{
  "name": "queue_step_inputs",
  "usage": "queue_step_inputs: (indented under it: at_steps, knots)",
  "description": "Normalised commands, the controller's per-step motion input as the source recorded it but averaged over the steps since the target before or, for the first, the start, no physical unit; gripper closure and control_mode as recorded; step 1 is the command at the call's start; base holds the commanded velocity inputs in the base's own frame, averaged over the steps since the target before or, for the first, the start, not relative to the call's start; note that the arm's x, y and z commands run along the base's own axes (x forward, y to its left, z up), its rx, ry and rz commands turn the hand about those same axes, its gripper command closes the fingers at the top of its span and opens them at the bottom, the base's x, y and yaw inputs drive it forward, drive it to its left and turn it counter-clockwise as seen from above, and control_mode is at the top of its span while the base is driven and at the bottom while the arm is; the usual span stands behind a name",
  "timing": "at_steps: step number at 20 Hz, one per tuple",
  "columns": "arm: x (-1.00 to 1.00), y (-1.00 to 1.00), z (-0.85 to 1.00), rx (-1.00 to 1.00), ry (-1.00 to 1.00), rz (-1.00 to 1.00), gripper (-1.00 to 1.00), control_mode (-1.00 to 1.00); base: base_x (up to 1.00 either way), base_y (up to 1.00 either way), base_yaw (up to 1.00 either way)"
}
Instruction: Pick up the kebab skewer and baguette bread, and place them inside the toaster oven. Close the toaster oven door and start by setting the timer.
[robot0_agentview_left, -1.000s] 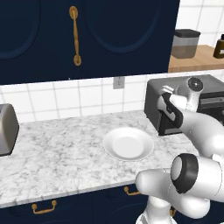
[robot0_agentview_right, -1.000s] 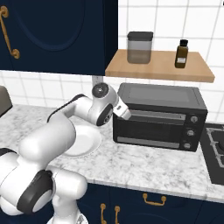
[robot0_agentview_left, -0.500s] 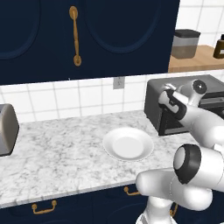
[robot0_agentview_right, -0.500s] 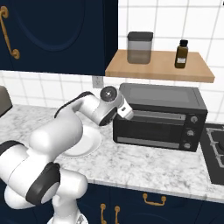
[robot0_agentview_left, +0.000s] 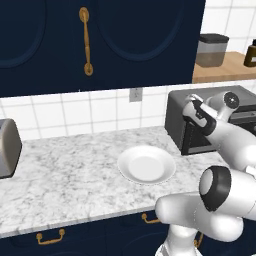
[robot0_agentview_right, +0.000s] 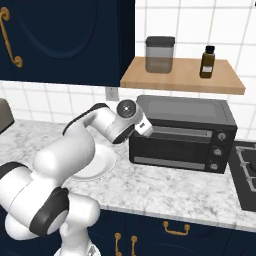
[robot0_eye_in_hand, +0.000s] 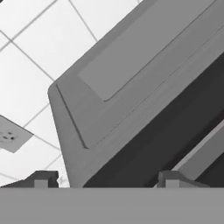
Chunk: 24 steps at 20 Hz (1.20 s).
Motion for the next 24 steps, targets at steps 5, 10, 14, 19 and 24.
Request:
queue_step_inputs:
  at_steps: [5, 10, 14, 19, 24]
  knots:
    - [-0.17, 0.02, 0.0, 0.0, 0.0, 0.0, -1.0, -1.0, 0.0, 0.0, 0.0]
    - [-0.61, -0.06, 0.07, 0.0, -0.04, 0.0, -1.0, -1.0, 0.0, 0.0, 0.0]
    - [-0.22, 0.0, 0.47, 0.0, -0.07, 0.0, -1.0, -1.0, 0.0, 0.0, 0.0]
    - [-0.06, 0.01, 0.44, 0.0, -0.05, 0.0, -1.0, -1.0, 0.0, 0.0, 0.0]
    - [-0.89, -0.18, 0.06, -0.06, 0.0, 0.02, -1.0, -1.0, 0.0, 0.0, 0.0]
